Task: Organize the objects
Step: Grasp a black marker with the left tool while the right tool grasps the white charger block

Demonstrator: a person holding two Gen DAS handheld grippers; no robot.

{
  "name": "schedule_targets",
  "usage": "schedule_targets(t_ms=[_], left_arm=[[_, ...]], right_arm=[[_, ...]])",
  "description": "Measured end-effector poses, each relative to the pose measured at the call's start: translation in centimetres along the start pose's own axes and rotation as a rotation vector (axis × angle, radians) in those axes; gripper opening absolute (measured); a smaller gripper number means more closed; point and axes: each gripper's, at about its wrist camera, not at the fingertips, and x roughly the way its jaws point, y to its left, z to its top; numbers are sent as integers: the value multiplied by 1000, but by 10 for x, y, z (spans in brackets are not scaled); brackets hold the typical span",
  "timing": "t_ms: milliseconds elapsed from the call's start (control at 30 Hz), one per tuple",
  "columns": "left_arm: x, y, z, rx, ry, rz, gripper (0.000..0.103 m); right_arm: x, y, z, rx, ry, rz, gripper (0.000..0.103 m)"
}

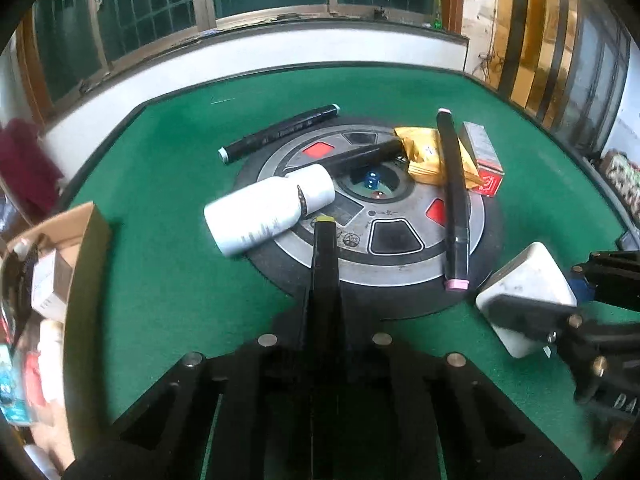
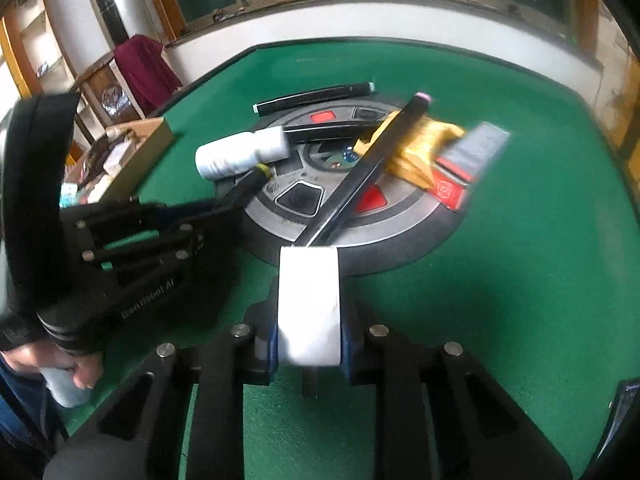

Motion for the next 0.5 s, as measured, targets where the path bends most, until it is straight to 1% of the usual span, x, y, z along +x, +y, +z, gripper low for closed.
schedule_targets(t_ms=[133,267,467,500], left_arm=[[-2,8,-4,-73,-2,-45,12],[-12,11,-1,-98,-39,-52,12],[-18,16,-3,-129,-70,-39,12],[-13,21,5,-131,-70,-44,12]], right_arm=[[-3,-9,1,42,-18,17,20],[-12,-13,4,67,-47,27,20],[-16,-17,4,83,-55,44,20],[-15,-15,4,83,-55,44,20]])
